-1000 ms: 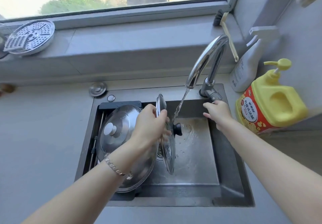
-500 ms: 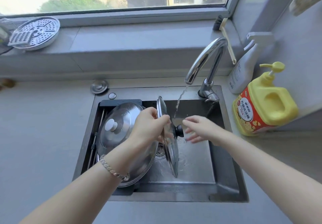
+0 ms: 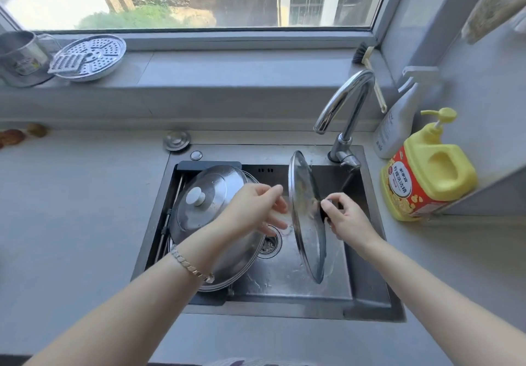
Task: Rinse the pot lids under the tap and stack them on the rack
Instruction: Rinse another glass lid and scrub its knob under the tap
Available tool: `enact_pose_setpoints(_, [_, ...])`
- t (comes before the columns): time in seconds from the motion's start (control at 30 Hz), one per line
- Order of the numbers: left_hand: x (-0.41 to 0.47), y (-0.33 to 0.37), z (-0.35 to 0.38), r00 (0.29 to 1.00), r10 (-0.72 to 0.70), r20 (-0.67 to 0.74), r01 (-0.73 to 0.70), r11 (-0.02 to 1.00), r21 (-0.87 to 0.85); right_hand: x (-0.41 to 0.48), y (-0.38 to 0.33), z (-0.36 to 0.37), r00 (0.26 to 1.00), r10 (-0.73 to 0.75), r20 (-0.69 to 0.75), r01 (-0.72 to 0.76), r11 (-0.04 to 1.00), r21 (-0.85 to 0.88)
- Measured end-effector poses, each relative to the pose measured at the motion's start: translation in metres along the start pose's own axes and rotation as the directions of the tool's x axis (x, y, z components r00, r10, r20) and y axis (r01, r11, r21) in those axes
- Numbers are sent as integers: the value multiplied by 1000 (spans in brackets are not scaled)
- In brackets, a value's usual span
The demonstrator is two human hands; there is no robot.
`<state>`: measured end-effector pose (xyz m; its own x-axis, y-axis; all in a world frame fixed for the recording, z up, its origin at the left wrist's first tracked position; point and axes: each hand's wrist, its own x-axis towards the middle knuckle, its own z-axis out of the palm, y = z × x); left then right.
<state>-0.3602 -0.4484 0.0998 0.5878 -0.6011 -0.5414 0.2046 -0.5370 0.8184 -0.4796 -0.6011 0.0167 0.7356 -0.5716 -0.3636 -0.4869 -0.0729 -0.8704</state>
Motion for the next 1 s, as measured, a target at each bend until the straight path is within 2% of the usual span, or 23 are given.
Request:
enact_pose_setpoints(0.07, [-1, -17, -4, 998, -68, -11, 68, 991, 114, 0, 1, -2, 998, 13, -53, -13, 1000, 3])
enact_pose_setpoints(0.13, [-3, -34, -8, 994, -111, -16, 112, 981, 157, 0, -1, -1, 996, 36, -80, -38, 999, -23])
enact_pose_setpoints(0.33, [-12, -65, -24, 987, -121, -106, 138, 976, 171, -8, -9, 18, 997, 29, -70, -41, 984, -175])
enact_pose_setpoints(0.5, [-19, -80, -50, 978, -98, -185, 137, 968, 211, -13, 2, 38, 991, 119, -57, -131, 939, -319])
enact_pose_setpoints(0.63, [-20, -96, -77, 968, -145, -206, 168, 981, 100, -15, -6, 54, 991, 123, -56, -135, 926, -352])
enact_pose_setpoints(0.7, [-20, -107, -93, 965, -149, -215, 177, 978, 114, -16, -16, 63, 990, 137, -43, -143, 916, -374])
enact_pose_setpoints(0.83, [-19, -135, -125, 945, -169, -279, 210, 970, 123, -20, -50, 91, 998, 20, -59, -45, 882, -469])
enact_pose_setpoints(0.93, [-19, -155, -145, 932, -197, -304, 241, 964, 113, -18, -80, 126, 996, -84, -4, 64, 785, -616])
enact_pose_setpoints(1.0, [-20, -166, -156, 931, -204, -304, 248, 962, 114, -16, -91, 155, 989, -128, 73, 141, 686, -714])
